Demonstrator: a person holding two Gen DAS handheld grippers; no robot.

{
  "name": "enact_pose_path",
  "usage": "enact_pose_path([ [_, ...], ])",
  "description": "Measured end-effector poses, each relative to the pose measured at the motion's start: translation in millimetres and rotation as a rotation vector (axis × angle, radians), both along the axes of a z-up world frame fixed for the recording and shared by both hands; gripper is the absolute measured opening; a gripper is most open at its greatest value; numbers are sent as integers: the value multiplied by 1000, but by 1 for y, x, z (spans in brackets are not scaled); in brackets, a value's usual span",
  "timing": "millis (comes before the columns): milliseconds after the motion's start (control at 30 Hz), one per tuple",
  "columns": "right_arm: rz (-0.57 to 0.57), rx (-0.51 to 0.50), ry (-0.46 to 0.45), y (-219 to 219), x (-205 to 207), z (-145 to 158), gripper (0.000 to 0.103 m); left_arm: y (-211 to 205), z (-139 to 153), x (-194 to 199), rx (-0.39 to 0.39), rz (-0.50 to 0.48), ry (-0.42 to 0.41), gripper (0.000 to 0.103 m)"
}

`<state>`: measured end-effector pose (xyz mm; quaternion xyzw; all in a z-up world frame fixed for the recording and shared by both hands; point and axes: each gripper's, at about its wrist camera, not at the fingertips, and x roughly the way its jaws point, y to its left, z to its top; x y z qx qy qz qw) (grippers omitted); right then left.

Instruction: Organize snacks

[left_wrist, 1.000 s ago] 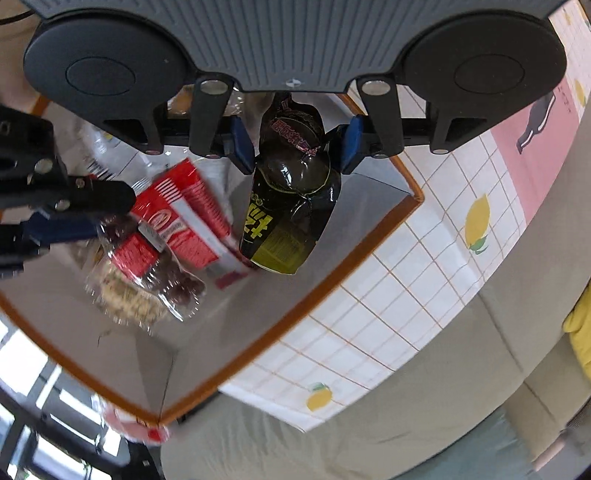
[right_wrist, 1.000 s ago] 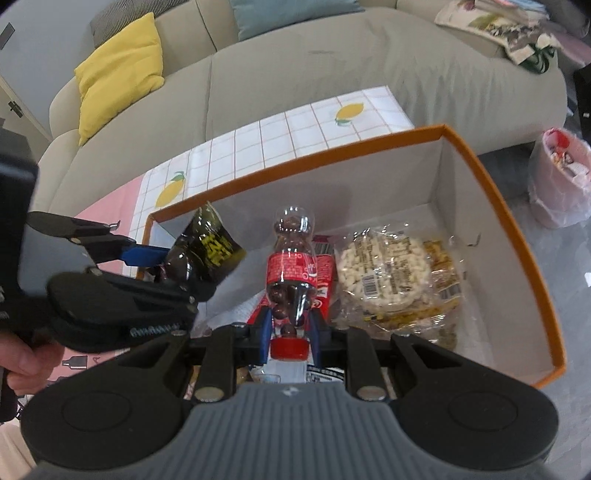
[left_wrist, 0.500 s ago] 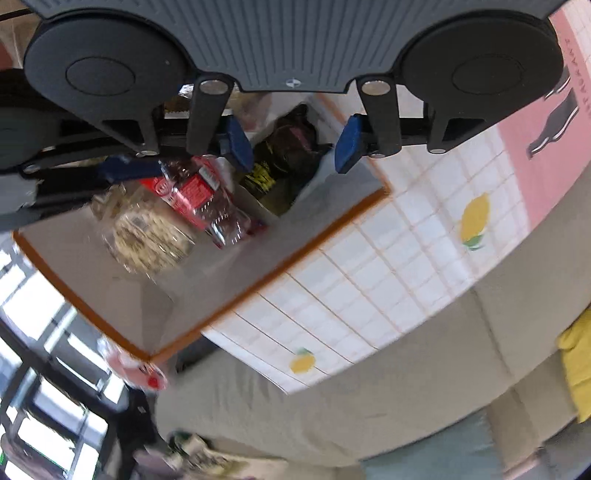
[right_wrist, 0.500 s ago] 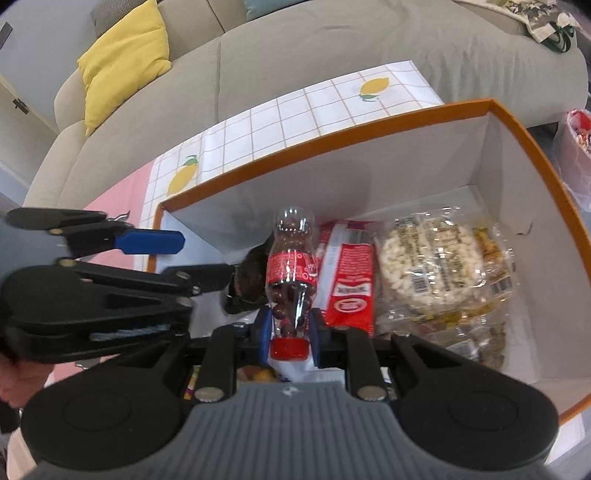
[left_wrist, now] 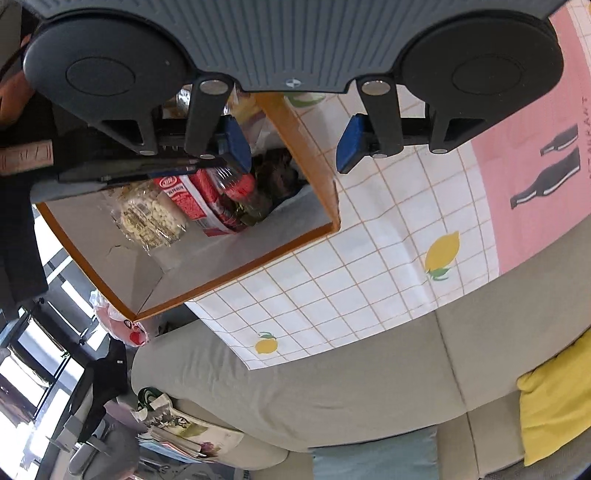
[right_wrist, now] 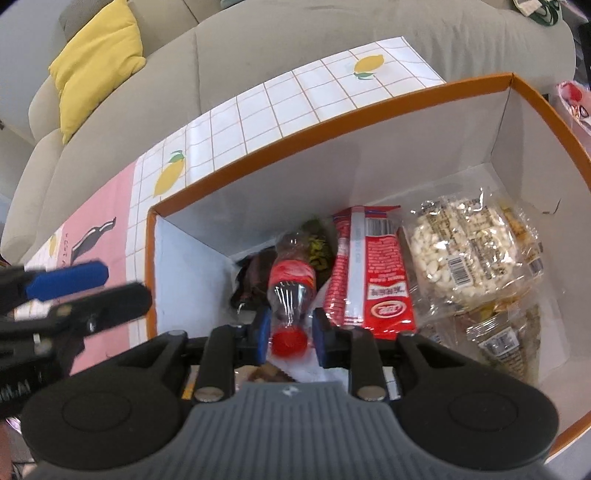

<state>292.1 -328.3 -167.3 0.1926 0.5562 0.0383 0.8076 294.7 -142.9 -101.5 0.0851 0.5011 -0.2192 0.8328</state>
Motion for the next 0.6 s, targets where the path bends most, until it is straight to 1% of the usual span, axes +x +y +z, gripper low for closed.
enact_pose_path([
  [167,1,-16,-3,3,-5,10,38,9,6,-10,2,13,-4,63],
  [233,4,-19,-11,5,-10,17,44,12,11,-15,0,17,-11,63],
  [267,10,-30,-17,6,-13,22,45,14,14,-18,-2,17,-17,63],
  [300,17,-47,-24,9,-16,27,50,16,18,-21,-6,18,-25,63],
  [333,28,-70,-34,14,-20,34,59,18,23,-25,-11,20,-34,64],
  [400,44,-105,-64,20,-30,48,67,23,34,-33,-22,26,-53,65],
  [467,62,-138,-93,26,-41,64,73,29,44,-42,-31,33,-72,66],
  [533,76,-169,-130,33,-52,81,82,37,54,-52,-32,51,-97,66],
  [600,95,-190,-175,41,-65,98,84,43,65,-66,-18,73,-151,68],
])
